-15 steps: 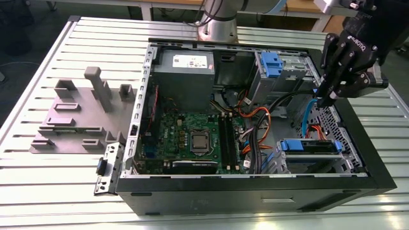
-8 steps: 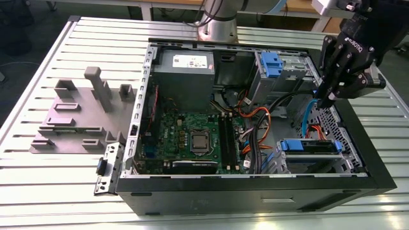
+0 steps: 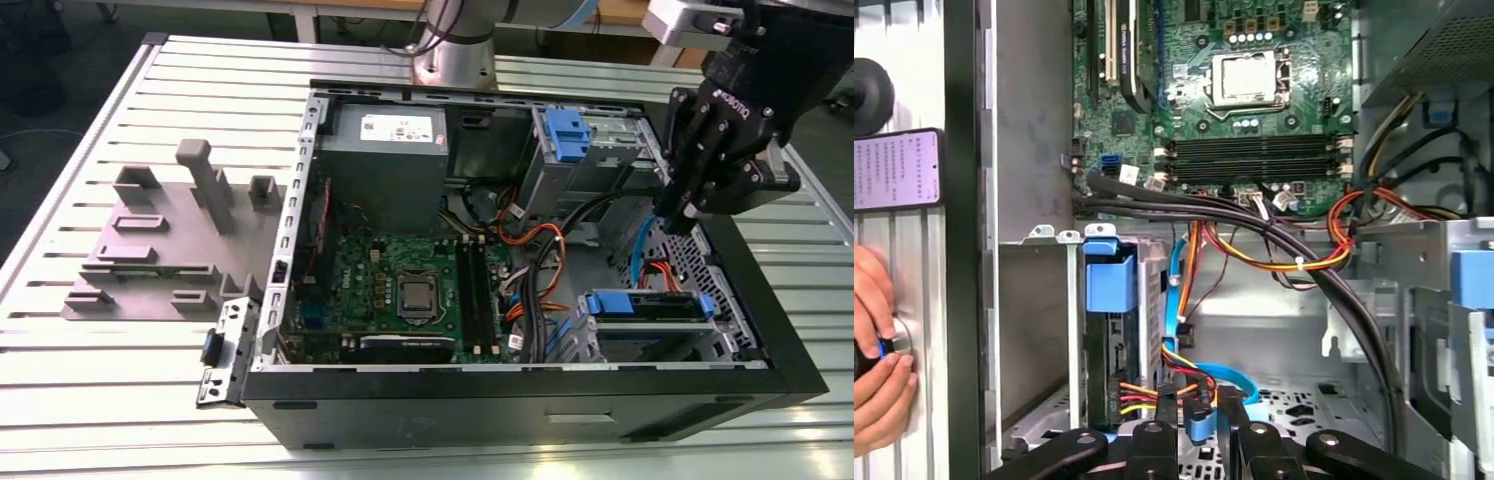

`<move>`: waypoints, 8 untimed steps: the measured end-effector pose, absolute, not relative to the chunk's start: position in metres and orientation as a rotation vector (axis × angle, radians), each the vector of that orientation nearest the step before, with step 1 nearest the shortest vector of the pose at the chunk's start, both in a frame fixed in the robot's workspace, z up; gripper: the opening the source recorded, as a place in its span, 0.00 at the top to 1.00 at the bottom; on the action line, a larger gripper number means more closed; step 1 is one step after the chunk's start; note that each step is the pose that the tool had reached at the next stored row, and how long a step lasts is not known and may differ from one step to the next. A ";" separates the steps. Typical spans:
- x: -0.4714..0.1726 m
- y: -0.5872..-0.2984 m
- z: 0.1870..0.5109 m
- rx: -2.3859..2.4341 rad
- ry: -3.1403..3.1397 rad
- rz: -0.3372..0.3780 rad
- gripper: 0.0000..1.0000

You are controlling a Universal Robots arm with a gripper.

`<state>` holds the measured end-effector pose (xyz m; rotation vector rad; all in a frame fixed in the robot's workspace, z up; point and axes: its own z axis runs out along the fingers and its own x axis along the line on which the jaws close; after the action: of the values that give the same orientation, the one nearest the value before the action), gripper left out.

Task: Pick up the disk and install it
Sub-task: 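Insert the second disk wire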

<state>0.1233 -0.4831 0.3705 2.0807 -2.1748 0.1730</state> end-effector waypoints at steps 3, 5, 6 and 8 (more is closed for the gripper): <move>0.124 -0.482 0.367 2.075 -2.165 0.188 0.71; 0.124 -0.482 0.365 2.076 -2.161 0.192 0.78; 0.124 -0.482 0.364 2.077 -2.160 0.192 0.84; 0.124 -0.482 0.364 2.079 -2.159 0.192 0.84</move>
<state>0.1243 -0.4824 0.3639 2.0788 -2.1586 0.1923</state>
